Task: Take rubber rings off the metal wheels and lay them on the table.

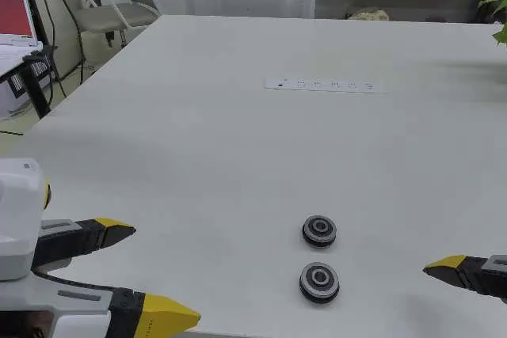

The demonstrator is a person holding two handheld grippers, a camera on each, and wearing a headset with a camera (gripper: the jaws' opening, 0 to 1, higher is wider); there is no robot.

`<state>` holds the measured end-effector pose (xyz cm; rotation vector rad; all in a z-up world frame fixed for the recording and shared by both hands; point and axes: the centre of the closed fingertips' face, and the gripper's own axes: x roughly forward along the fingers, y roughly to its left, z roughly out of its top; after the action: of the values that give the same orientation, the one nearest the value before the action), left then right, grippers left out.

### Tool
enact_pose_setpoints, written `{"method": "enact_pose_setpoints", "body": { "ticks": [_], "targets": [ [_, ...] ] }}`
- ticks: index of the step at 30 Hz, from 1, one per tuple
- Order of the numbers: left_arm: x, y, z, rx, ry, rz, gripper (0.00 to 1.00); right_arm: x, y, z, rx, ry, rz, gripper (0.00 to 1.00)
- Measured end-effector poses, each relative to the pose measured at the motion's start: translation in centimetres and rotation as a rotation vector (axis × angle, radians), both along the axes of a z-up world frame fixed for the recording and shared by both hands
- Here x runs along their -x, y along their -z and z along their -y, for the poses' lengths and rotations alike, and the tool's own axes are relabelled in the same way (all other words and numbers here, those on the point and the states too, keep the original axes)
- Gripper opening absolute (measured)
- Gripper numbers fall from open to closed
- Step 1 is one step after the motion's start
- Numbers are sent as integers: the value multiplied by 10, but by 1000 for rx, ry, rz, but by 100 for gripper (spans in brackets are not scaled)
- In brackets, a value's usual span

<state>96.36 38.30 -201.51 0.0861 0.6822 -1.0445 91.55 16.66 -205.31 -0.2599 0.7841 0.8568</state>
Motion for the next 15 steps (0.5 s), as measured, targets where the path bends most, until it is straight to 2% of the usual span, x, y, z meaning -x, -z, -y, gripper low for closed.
{"method": "enact_pose_setpoints", "body": {
  "ticks": [11, 15],
  "targets": [
    [1, 2, -2, -23, -3, 9, 91, 2, 2, 2, 15, -10, 0, 86],
    [1, 2, -2, -20, -2, 3, 91, 2, 3, 3, 19, -9, 0, 86]
  ]
}}
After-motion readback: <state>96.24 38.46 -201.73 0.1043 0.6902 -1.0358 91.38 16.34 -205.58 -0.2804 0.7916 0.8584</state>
